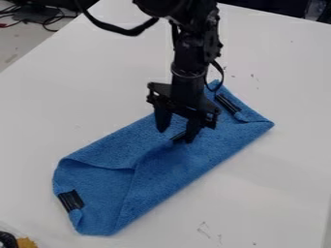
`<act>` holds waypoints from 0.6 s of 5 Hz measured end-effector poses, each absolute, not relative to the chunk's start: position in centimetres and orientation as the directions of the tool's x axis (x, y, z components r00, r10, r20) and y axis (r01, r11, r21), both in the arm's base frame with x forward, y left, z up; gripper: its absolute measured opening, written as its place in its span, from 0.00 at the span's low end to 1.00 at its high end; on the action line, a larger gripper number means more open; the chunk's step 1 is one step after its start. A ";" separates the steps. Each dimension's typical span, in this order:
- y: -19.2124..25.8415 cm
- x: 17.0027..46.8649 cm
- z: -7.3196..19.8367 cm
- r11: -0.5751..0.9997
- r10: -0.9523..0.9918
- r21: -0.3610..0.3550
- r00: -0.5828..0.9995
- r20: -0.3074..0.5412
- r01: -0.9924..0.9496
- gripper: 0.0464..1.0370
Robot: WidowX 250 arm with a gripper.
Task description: Fold the cloth from bottom right to top left
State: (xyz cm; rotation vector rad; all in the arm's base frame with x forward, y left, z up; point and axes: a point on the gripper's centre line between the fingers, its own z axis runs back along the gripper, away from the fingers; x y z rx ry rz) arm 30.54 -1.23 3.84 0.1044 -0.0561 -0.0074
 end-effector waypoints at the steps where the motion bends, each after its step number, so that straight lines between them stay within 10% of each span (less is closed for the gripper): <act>1: 1.8 30.6 4.4 0.990 0.015 0.135 0.996 0.092 -0.027 0.98; 3: 2.4 31.5 5.1 0.990 -0.040 0.136 0.993 0.114 0.024 0.97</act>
